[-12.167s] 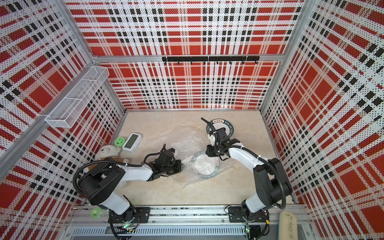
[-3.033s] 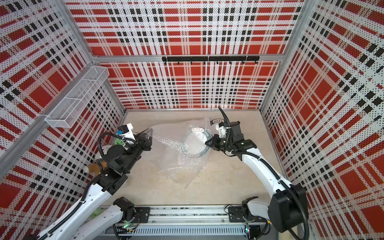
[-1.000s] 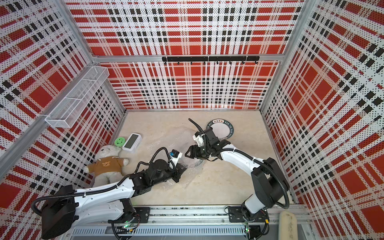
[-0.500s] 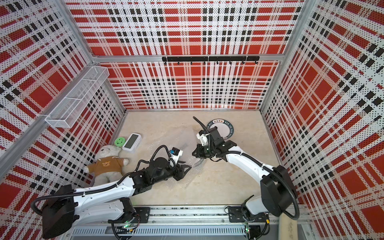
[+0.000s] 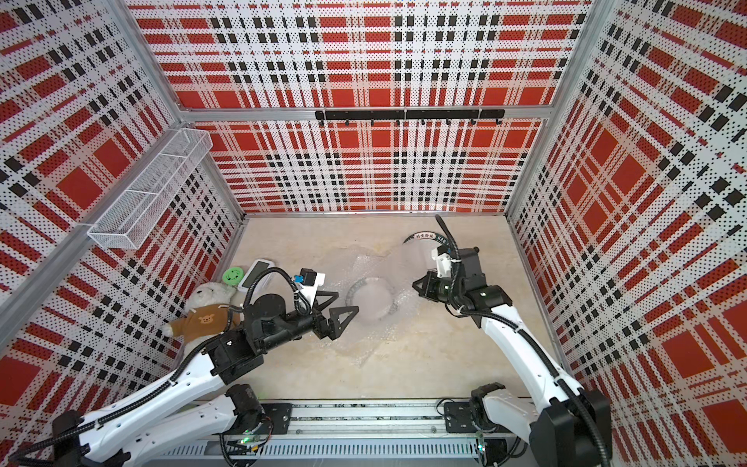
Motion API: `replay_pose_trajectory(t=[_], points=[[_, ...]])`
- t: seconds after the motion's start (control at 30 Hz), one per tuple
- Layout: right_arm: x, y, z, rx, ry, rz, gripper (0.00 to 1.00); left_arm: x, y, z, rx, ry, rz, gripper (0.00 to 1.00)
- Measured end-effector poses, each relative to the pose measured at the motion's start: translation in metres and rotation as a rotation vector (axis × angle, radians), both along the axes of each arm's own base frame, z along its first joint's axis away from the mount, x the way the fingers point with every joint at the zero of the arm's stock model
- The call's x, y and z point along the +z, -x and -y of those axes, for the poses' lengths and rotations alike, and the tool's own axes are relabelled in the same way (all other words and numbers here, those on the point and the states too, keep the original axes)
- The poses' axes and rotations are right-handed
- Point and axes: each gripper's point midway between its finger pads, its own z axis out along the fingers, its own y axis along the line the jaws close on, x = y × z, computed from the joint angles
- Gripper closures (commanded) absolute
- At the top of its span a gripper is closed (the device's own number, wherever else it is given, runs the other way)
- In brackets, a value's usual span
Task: Unpack dinner plates from bubble wrap
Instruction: Unwrap the bubble wrap.
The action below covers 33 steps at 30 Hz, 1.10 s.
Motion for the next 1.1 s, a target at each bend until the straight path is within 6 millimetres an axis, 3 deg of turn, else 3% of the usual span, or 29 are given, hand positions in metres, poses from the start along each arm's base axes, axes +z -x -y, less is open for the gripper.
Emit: replay_pose_trajectory(t=[0.1, 0.17, 0.23, 0.37, 0.47, 0.63, 0.73, 0.8, 0.93, 1.1], points=[[-0.022, 0.006, 0.033, -0.116, -0.003, -0.05, 0.9, -0.023, -0.016, -0.008, 0.054, -0.083, -0.102, 0.01], [-0.044, 0.012, 0.051, -0.198, -0.017, -0.1, 0.66, -0.038, -0.023, -0.01, 0.071, -0.135, -0.16, 0.01], [-0.068, 0.02, 0.062, -0.257, -0.036, -0.157, 0.5, -0.054, -0.023, -0.008, 0.063, -0.178, -0.21, 0.01], [-0.102, 0.037, 0.064, -0.306, -0.066, -0.246, 0.36, -0.077, -0.021, -0.006, 0.052, -0.243, -0.285, 0.0], [-0.094, 0.037, 0.072, -0.344, -0.043, -0.214, 0.24, -0.091, -0.023, -0.003, 0.048, -0.296, -0.337, 0.01], [-0.043, 0.023, 0.09, -0.398, 0.037, -0.06, 0.23, -0.113, -0.021, 0.006, 0.035, -0.399, -0.391, 0.04], [-0.023, 0.017, 0.093, -0.393, 0.092, -0.004, 0.23, -0.129, -0.018, 0.011, 0.025, -0.461, -0.416, 0.07], [-0.02, 0.017, 0.089, -0.367, 0.141, 0.002, 0.23, -0.14, -0.016, 0.013, 0.021, -0.501, -0.432, 0.11], [-0.033, 0.019, 0.059, -0.239, 0.206, -0.022, 0.22, -0.165, -0.016, 0.011, 0.033, -0.576, -0.473, 0.21], [-0.067, 0.02, 0.021, -0.106, 0.193, -0.097, 0.05, -0.182, -0.022, 0.014, 0.054, -0.639, -0.485, 0.28]])
